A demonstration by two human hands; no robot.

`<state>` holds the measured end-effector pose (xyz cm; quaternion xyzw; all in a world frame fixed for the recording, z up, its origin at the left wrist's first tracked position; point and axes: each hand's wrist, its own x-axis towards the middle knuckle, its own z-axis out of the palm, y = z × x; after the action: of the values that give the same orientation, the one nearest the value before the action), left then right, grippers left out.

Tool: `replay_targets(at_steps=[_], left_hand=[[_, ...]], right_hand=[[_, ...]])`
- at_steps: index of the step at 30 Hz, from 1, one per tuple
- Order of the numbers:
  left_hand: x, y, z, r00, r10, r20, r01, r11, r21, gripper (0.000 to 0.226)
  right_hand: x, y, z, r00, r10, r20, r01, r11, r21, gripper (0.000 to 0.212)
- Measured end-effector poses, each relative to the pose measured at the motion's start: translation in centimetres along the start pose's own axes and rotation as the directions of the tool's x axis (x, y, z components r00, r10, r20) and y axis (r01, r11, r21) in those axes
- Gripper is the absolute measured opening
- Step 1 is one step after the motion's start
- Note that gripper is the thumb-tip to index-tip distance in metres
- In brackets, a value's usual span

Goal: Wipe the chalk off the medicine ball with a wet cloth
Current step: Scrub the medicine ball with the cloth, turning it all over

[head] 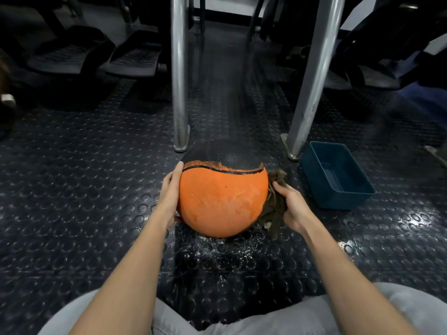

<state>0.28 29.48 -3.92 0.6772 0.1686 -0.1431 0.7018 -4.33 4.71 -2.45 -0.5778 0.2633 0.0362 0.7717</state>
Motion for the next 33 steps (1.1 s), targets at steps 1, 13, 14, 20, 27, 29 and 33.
replay_targets(at_steps=[1,13,14,20,27,29,33], left_hand=[[0.1,-0.1,0.1,1.0,0.023,-0.002,-0.023,1.0,0.001,0.112],[-1.4,-2.6,5.1,0.963,-0.217,0.16,0.241,0.96,-0.143,0.122],[-2.0,-2.6,5.3,0.952,-0.244,0.184,0.269,0.955,-0.126,0.113],[-1.8,-0.7,4.6,0.983,0.178,0.053,-0.185,0.966,0.182,0.061],[-4.5,2.0,6.2,0.717,0.606,0.344,-0.682,0.507,0.528,0.051],[-4.0,0.9,6.0,0.739,0.584,0.337,-0.65,0.486,0.584,0.053],[-3.6,0.9,5.1,0.752,0.603,0.267,-0.635,0.553,0.539,0.048]], right_hand=[[0.0,0.1,0.1,1.0,-0.003,-0.004,0.004,1.0,0.025,0.015],[-2.5,-4.4,-2.2,0.946,-0.275,-0.169,0.217,0.93,-0.298,0.015],[-2.6,-4.3,-2.4,0.943,-0.278,-0.182,0.198,0.911,-0.362,0.014],[-2.3,-3.4,-2.0,0.927,-0.34,-0.156,0.185,0.779,-0.599,0.015],[-2.8,-3.6,-0.1,0.944,-0.324,-0.053,0.183,0.654,-0.734,0.032],[-3.4,-4.3,0.3,0.924,-0.383,-0.019,0.264,0.67,-0.694,0.031],[-5.1,-7.1,1.1,0.598,-0.801,-0.033,0.506,0.409,-0.759,0.029]])
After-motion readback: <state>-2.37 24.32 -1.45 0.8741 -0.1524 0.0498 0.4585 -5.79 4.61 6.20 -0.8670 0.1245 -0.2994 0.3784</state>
